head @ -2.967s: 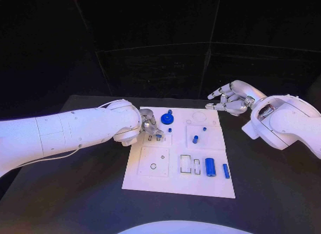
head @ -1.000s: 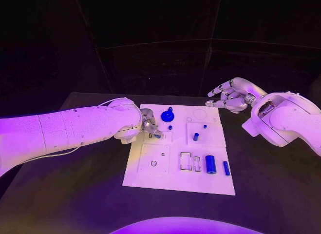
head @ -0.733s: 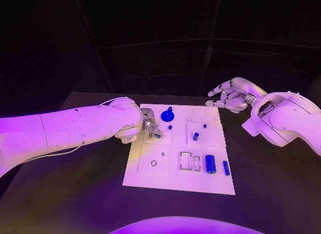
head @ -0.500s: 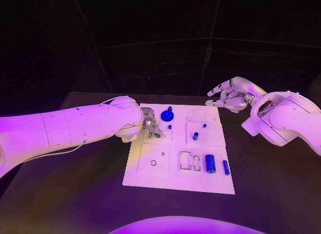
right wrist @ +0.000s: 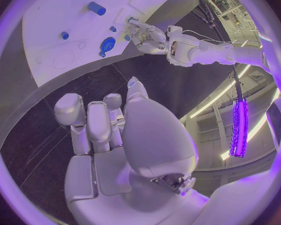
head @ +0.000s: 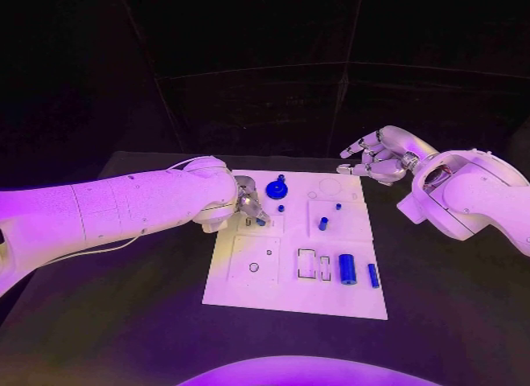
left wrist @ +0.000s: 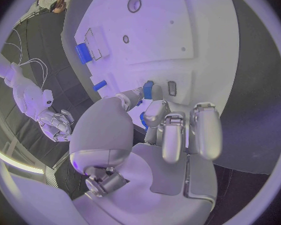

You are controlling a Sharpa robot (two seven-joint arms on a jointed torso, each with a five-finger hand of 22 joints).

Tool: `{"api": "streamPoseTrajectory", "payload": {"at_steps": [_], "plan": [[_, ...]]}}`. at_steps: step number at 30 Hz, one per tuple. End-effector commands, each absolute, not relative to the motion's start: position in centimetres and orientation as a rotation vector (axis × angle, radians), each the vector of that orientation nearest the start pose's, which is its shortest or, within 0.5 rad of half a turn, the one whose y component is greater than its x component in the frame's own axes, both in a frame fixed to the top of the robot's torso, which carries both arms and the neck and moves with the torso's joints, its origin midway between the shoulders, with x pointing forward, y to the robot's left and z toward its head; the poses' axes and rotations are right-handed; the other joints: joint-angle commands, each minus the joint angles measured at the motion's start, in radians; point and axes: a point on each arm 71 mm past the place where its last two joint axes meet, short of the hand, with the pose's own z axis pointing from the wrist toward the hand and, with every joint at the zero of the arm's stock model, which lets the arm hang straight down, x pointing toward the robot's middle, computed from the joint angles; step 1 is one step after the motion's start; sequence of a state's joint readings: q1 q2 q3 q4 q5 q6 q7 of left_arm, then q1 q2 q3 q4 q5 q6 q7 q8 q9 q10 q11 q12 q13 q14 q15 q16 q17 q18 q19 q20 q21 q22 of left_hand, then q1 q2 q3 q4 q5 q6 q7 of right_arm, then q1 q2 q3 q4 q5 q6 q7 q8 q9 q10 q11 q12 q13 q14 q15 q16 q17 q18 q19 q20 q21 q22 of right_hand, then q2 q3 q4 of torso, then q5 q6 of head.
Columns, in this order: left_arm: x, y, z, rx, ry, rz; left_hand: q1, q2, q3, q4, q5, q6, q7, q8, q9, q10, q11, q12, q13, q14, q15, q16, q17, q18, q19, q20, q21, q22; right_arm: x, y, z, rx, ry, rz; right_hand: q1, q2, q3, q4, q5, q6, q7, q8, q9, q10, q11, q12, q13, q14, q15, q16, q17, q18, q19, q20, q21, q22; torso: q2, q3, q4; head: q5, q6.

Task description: Assemble the parts on the task board

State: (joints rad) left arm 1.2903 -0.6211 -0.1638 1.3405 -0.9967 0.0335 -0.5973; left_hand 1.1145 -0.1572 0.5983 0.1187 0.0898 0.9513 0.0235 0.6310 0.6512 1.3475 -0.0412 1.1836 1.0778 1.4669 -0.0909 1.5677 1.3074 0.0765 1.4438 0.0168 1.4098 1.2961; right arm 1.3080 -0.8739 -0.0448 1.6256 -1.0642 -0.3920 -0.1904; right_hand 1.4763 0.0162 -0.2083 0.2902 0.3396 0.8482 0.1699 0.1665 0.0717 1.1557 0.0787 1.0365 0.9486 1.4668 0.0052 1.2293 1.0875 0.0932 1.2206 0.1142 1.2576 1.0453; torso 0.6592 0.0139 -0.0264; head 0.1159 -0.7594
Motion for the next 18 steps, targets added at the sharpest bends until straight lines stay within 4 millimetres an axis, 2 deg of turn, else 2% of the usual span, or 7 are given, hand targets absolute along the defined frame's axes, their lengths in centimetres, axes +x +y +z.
{"api": "streamPoseTrajectory", "payload": {"at_steps": [1, 8, 18], "plan": [[50.57, 16.45, -23.69, -0.223, 2.336, -0.304, -0.006, 0.012, -0.011, 0.003, 0.003, 0.01, 0.0, -0.007, -0.001, 0.007, -0.003, 0.007, 0.004, 0.104, -0.006, 0.003, 0.263, -0.016, 0.004, -0.001, -0.005, -0.001, 48.59, -19.47, -13.02, 0.235, 1.659, 0.812, 0.0, 0.007, -0.006, -0.002, 0.006, -0.008, -0.001, 0.005, -0.001, -0.002, 0.001, 0.001, -0.001, 0.005, -0.004, -0.002, -0.001, 0.019, 0.007, -0.003, -0.005, -0.001, 0.0, -0.0004, 0.0003, 0.0, -0.002], [50.65, 16.4, -23.73, -0.22, 2.341, -0.299, -0.031, 0.021, -0.053, 0.027, 0.003, 0.02, -0.002, -0.009, -0.002, 0.012, -0.004, 0.014, 0.012, 0.104, -0.007, 0.003, 0.263, -0.017, 0.005, -0.002, -0.004, 0.003, 48.57, -19.47, -13.02, 0.235, 1.66, 0.811, 0.0, 0.007, -0.006, -0.002, 0.006, -0.008, -0.001, 0.005, -0.001, -0.002, 0.001, 0.001, -0.001, 0.005, -0.004, -0.002, -0.001, 0.019, 0.007, -0.003, -0.005, -0.001, 0.0, 0.0005, 0.0014, -0.003, -0.003], [50.78, 16.47, -23.74, -0.225, 2.338, -0.293, -0.054, 0.033, -0.085, 0.054, 0.004, 0.029, -0.003, -0.011, -0.003, 0.018, -0.005, 0.022, 0.021, 0.104, -0.008, 0.003, 0.263, -0.017, 0.007, -0.003, -0.003, 0.007, 48.58, -19.48, -13.02, 0.236, 1.66, 0.811, -0.001, 0.007, -0.007, -0.002, 0.007, -0.008, -0.001, 0.005, -0.001, -0.002, 0.001, 0.002, -0.001, 0.005, -0.004, -0.003, -0.001, 0.019, 0.006, -0.003, -0.005, -0.002, 0.0, -0.0002, 0.0013, -0.004, -0.004]]}}
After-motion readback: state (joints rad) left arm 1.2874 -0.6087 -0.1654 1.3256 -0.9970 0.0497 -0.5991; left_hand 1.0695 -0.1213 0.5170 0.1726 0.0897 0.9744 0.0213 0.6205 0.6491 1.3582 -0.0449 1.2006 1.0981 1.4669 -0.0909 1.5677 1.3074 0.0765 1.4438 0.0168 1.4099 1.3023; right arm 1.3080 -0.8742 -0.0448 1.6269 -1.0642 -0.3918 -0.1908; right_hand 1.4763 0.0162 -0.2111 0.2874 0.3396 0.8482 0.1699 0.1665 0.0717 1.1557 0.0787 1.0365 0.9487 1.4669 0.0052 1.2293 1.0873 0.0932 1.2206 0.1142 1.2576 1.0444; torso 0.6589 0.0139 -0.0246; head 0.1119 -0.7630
